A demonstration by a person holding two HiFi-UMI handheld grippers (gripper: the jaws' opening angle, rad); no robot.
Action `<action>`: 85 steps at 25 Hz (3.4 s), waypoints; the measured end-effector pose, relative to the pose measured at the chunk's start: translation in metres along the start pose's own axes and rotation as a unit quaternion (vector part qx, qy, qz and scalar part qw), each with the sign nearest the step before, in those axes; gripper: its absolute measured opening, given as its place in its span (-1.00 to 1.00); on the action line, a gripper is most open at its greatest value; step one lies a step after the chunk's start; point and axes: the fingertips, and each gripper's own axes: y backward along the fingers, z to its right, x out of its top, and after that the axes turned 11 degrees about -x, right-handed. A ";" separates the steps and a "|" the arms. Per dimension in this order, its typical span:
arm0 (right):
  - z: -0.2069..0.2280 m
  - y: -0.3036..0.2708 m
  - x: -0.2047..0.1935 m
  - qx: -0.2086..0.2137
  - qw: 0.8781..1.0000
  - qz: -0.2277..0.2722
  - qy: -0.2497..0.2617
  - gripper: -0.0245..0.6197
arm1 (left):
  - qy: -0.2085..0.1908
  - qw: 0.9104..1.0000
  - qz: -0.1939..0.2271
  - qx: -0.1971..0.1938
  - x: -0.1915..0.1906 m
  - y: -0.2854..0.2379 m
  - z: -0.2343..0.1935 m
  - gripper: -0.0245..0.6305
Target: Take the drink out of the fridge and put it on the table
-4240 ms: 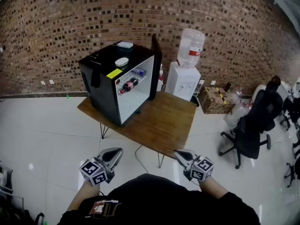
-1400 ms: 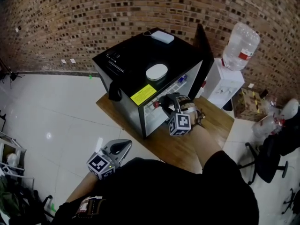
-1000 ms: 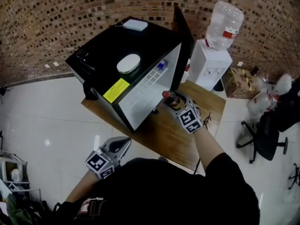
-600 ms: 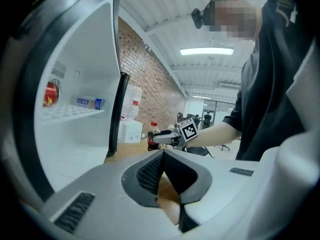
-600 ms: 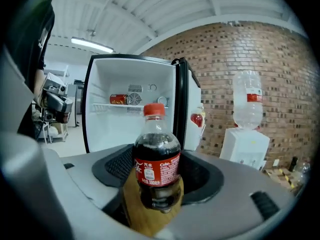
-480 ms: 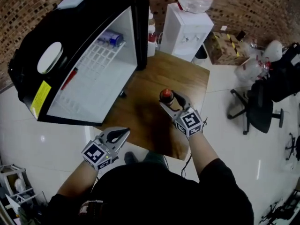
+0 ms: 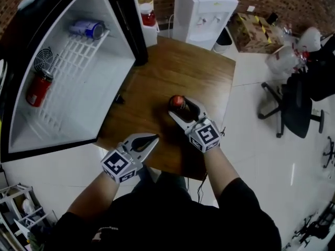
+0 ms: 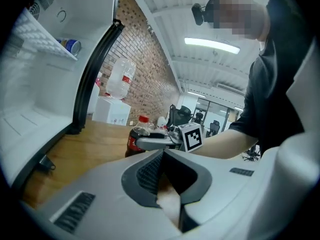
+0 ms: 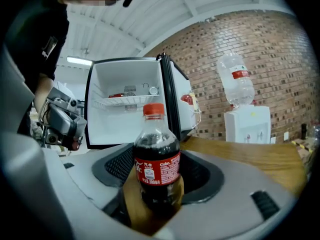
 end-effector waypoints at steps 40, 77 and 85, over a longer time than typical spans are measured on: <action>-0.213 0.363 0.146 -0.060 0.992 -0.046 -0.102 -0.95 | -0.022 0.992 0.118 0.029 0.036 0.281 0.284 -0.94; -0.299 0.415 0.142 0.104 0.989 -0.058 -0.088 -0.94 | -0.053 0.982 0.147 0.109 0.018 0.260 0.400 -0.94; -0.290 0.422 0.143 0.101 0.990 -0.054 -0.085 -0.94 | -0.053 0.982 0.147 0.109 0.020 0.256 0.403 -0.94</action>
